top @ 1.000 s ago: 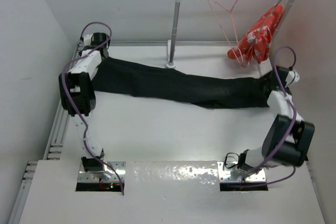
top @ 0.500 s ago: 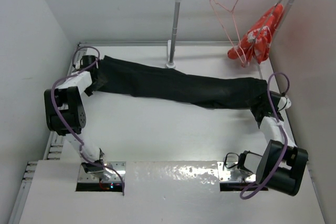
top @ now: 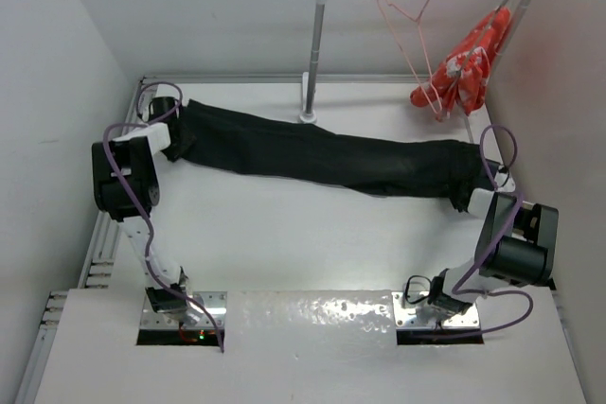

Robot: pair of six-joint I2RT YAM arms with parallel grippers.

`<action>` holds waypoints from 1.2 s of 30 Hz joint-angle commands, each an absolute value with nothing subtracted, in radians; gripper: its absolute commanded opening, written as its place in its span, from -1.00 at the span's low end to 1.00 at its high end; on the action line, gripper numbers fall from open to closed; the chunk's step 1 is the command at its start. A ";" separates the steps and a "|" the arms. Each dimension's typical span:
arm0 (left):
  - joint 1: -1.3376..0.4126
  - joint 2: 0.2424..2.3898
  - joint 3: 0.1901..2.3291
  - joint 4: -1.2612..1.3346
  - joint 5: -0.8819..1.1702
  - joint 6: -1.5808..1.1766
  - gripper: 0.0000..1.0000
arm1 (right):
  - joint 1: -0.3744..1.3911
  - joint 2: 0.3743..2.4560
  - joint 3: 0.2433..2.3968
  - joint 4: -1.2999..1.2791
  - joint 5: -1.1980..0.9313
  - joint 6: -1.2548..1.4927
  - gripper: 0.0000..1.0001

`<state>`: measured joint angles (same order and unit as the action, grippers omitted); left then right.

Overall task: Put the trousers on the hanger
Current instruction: Fold the trousers at the center of the board.

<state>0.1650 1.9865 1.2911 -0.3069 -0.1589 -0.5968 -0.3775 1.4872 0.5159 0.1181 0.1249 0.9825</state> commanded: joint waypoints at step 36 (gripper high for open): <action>0.311 1.405 0.960 -0.449 -0.365 -0.526 0.24 | -0.385 0.769 0.331 -0.293 0.315 0.824 0.64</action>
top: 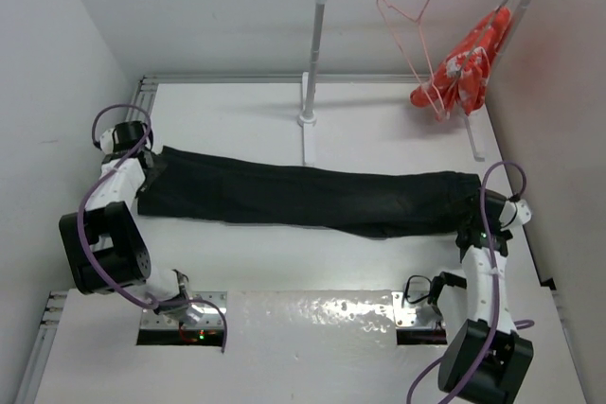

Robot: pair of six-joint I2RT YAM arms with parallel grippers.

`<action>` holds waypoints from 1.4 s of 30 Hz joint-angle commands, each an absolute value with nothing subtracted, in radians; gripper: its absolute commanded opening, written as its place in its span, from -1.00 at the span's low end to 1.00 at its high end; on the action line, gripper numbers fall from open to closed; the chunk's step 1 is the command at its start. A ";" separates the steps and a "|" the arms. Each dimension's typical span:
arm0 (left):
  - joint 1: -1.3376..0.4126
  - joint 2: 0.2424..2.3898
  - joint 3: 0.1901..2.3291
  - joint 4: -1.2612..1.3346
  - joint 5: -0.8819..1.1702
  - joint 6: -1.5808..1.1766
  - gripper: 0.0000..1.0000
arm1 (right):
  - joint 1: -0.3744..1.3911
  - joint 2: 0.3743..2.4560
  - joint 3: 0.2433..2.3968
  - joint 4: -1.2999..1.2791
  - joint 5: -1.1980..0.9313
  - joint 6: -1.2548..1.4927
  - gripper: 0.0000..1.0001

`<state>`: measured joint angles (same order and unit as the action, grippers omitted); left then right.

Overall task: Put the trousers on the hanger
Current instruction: Fold the trousers at the center of the board.

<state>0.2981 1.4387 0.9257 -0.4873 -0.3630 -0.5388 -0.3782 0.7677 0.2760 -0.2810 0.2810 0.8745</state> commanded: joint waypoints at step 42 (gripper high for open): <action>0.268 1.994 1.394 -0.423 -0.376 -0.511 -0.98 | -0.156 0.896 0.345 0.017 -0.325 0.750 -0.93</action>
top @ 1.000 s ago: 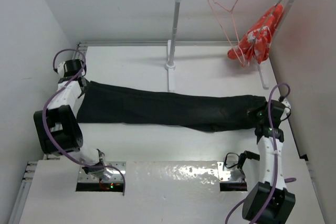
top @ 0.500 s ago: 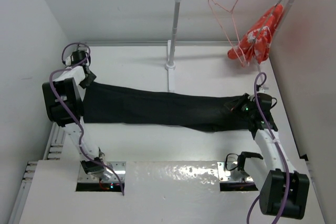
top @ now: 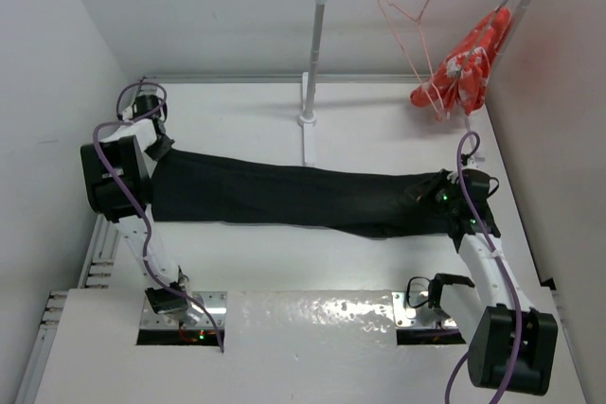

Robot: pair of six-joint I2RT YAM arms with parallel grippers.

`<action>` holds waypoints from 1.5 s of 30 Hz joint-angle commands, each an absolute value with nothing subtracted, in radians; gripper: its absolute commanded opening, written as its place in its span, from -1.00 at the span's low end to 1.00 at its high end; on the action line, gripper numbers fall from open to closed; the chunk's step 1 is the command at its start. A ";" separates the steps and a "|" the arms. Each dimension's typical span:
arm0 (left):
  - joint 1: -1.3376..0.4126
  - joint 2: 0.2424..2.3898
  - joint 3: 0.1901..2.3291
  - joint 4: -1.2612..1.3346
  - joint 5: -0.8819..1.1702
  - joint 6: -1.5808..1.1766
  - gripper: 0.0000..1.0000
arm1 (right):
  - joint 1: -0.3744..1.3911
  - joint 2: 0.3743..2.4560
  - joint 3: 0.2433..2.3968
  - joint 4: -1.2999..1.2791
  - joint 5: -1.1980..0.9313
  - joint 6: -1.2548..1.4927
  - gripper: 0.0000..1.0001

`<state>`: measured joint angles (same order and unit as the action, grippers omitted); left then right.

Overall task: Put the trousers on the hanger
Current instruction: Fold the trousers at the center of the board.

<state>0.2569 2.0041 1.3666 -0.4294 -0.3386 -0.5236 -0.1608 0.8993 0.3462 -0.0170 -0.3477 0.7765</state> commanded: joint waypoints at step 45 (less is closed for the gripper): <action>0.227 2.178 1.994 -0.796 -0.540 -0.419 0.41 | -0.156 0.891 0.356 -0.041 -0.170 0.707 -0.04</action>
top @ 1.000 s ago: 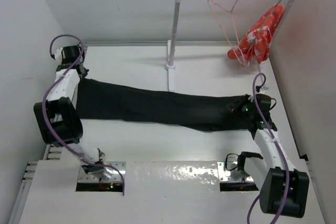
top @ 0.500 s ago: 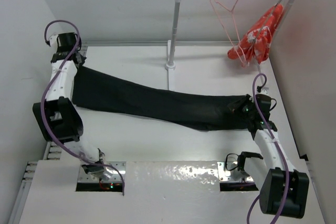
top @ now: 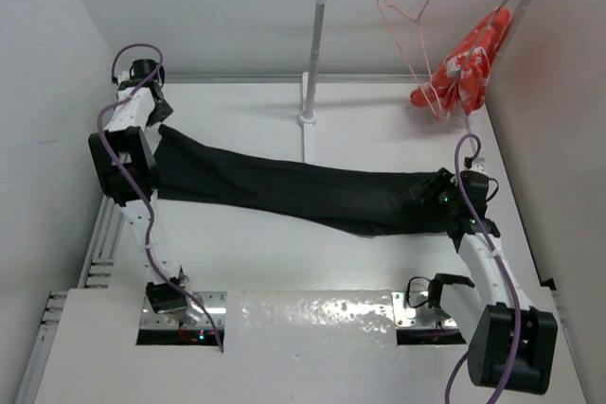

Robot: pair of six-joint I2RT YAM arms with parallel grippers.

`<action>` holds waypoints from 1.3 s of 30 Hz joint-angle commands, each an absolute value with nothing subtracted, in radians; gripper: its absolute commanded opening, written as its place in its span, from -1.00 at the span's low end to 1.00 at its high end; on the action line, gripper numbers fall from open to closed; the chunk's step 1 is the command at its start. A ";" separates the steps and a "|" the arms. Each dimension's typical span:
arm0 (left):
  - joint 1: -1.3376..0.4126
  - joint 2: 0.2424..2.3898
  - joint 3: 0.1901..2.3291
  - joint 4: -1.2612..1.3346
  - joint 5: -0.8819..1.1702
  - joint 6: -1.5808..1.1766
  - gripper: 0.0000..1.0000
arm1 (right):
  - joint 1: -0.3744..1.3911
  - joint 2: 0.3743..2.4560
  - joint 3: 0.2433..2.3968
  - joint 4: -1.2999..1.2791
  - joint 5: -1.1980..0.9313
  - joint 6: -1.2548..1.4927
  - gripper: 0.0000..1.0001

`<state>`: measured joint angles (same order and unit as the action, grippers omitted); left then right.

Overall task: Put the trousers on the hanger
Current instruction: Fold the trousers at the center of the board.

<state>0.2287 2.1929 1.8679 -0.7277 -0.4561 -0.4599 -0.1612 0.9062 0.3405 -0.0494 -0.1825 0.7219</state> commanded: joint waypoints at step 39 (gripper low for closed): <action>0.393 1.634 1.088 -0.397 -0.225 -0.588 -1.00 | -0.137 0.882 0.341 -0.006 -0.314 0.719 -0.74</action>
